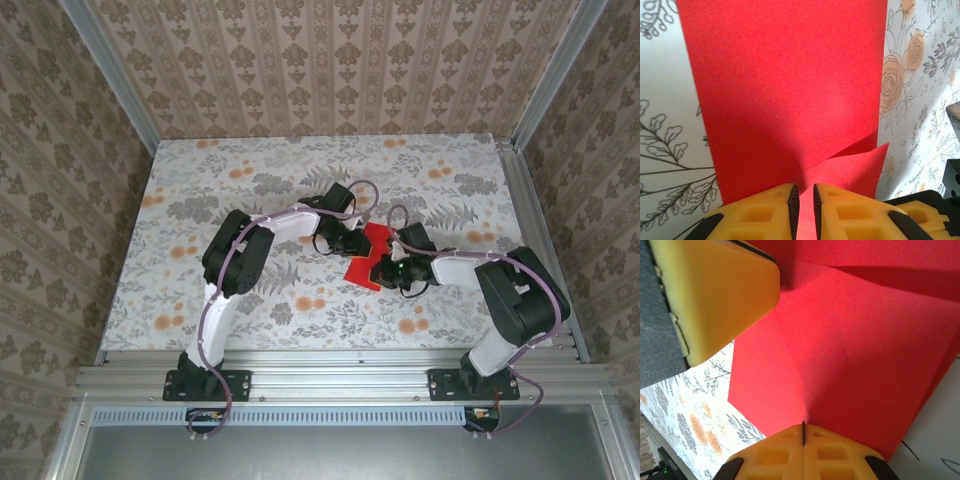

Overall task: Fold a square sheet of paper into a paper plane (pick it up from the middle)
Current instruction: Fold the triangle a second time at the center of the table.

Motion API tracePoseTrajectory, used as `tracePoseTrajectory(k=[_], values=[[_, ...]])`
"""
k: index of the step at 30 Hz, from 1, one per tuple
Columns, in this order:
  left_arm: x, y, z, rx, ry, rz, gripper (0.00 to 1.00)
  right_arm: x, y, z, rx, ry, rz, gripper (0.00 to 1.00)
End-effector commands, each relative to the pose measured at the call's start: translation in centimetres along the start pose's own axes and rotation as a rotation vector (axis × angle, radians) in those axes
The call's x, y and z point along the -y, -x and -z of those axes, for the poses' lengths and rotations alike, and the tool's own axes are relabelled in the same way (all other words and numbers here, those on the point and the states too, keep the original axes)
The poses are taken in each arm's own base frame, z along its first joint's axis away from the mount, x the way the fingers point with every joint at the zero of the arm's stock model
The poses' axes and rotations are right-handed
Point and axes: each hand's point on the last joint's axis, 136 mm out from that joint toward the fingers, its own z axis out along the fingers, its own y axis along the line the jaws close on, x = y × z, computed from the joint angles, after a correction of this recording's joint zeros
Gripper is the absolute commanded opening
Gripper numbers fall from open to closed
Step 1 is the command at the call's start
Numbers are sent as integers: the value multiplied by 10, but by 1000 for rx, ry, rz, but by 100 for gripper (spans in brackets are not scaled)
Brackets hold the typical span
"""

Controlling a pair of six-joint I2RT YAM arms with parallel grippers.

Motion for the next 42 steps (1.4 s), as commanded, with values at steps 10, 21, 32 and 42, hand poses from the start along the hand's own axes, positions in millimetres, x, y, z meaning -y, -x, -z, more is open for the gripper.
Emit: tracePoseTrajectory(k=[10, 21, 32, 42], values=[[-62, -41, -27, -123, 159, 74, 21, 10, -22, -6, -54, 4, -16, 2], [-67, -44, -27, -135, 175, 71, 21, 21, -48, 2, -108, -79, 6, 2], [-67, -45, -28, -141, 176, 71, 21, 32, -69, 4, -130, -102, -8, 2], [-63, -45, -26, -143, 169, 65, 21, -34, -8, 36, 64, 61, 30, 1]])
